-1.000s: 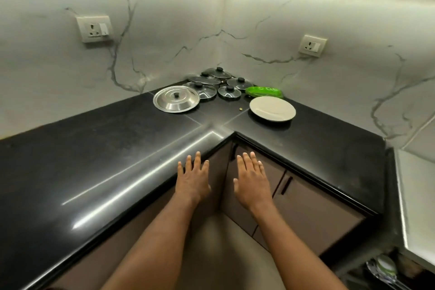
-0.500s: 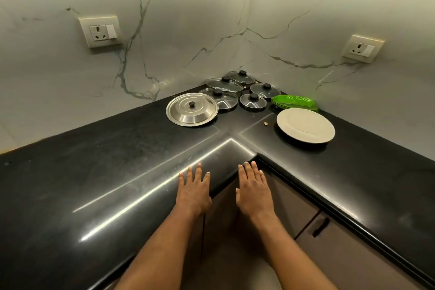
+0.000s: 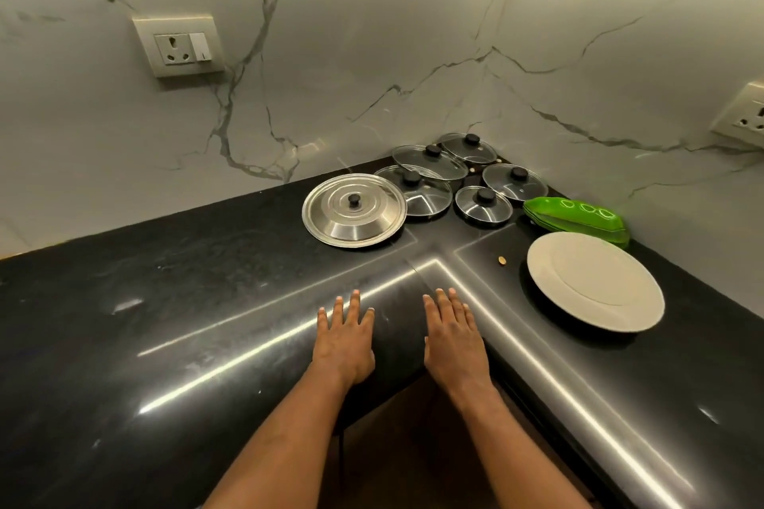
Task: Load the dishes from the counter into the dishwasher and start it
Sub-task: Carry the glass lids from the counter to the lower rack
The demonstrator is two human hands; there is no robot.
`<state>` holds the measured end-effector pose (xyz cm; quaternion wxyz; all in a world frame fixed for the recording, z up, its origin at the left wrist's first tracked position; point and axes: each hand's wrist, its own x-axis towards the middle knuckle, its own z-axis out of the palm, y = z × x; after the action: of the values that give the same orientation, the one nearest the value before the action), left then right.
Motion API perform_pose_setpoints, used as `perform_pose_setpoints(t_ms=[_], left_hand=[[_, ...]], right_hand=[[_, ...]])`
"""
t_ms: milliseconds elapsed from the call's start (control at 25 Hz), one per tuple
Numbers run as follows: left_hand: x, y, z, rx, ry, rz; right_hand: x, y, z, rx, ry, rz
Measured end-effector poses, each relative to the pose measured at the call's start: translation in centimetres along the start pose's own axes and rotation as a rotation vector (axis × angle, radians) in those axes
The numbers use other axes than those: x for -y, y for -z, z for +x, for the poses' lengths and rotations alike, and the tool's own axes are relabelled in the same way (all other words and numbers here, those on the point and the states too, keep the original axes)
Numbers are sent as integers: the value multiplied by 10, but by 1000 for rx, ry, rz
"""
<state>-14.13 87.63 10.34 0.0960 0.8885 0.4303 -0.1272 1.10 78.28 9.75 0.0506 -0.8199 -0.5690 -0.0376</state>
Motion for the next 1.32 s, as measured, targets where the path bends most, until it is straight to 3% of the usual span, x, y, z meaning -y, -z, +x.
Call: perform_pose_setpoints(t_ms=[320, 560, 720, 1120, 1320], left_hand=[[46, 29, 75, 65, 119, -82], [67, 37, 124, 283, 120, -138], [72, 32, 140, 401, 116, -170], [71, 34, 144, 445, 101, -139], [71, 35, 145, 471, 108, -117]], right_hand=[[2, -9, 96, -94, 154, -87], [15, -17, 157, -123, 262, -203], [22, -29, 198, -60, 318, -275], [26, -40, 273, 134, 521, -537], [27, -44, 280, -54, 507, -510]])
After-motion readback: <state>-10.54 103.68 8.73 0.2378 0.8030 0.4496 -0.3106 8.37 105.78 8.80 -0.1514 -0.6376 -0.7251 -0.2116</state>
